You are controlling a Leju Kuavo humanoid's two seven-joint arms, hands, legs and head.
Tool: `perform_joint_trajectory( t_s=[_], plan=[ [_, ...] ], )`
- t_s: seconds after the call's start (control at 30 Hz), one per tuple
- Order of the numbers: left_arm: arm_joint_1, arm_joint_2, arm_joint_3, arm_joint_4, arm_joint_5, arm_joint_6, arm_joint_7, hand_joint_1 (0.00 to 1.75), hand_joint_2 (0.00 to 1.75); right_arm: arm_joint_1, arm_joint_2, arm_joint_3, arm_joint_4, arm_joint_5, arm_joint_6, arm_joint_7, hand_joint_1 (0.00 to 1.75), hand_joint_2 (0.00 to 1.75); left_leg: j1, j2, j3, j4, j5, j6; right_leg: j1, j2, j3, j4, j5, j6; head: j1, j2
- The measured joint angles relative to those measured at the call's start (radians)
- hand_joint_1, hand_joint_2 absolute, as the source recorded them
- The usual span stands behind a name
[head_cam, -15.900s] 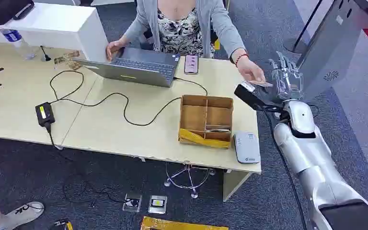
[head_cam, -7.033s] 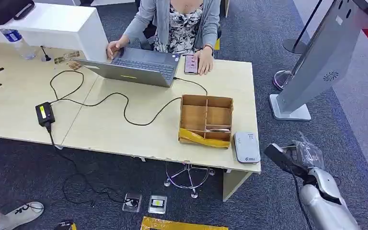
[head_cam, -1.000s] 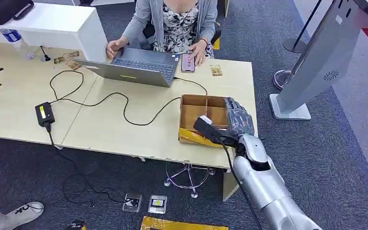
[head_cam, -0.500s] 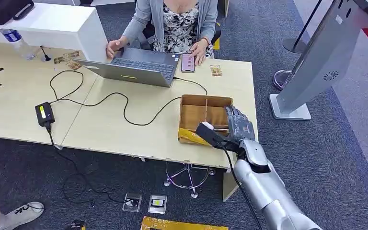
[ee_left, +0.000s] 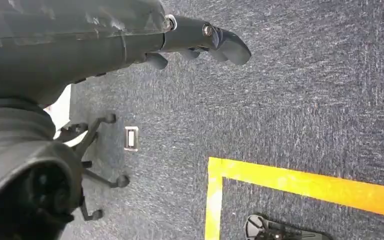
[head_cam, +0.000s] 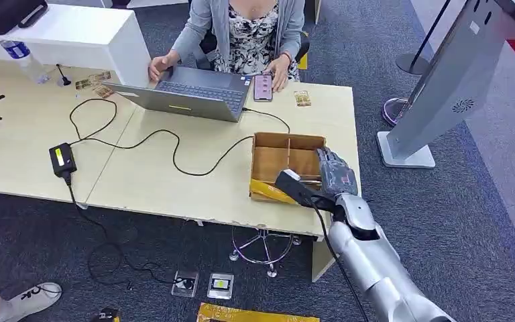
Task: Pass the card to the sensor for recognition and then transmit it.
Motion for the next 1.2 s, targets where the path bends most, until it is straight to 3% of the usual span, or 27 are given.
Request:
perform_joint_trajectory(
  t_s=[0.83, 0.87, 0.9, 1.2],
  plan=[
    [0.000, 0.000, -0.008, 0.000, 0.013, 0.005, 0.000, 0.00, 0.00, -0.003, -0.008, -0.002, 0.032, 0.021, -0.025, 0.013, 0.00, 1.75, 0.000, 0.000, 0.000, 0.000, 0.000, 0.000, 0.000, 0.000, 0.000, 0.000, 0.000, 0.000, 0.000, 0.000],
    [0.000, 0.000, -0.008, 0.000, 0.013, 0.005, 0.000, 0.00, 0.00, -0.003, -0.008, -0.002, 0.032, 0.021, -0.026, 0.011, 0.28, 1.75, 0.000, 0.000, 0.000, 0.000, 0.000, 0.000, 0.000, 0.000, 0.000, 0.000, 0.000, 0.000, 0.000, 0.000],
    [0.000, 0.000, -0.008, 0.000, 0.013, 0.005, 0.000, 0.00, 0.00, -0.003, -0.008, -0.002, 0.032, 0.021, -0.026, 0.010, 1.75, 1.75, 0.000, 0.000, 0.000, 0.000, 0.000, 0.000, 0.000, 0.000, 0.000, 0.000, 0.000, 0.000, 0.000, 0.000],
    [0.000, 0.001, -0.008, 0.000, 0.013, 0.005, 0.000, 0.00, 0.00, -0.003, -0.008, -0.006, 0.032, -0.006, -0.014, -0.027, 1.75, 1.75, 0.000, 0.000, 0.000, 0.000, 0.000, 0.000, 0.000, 0.000, 0.000, 0.000, 0.000, 0.000, 0.000, 0.000]
  ],
)
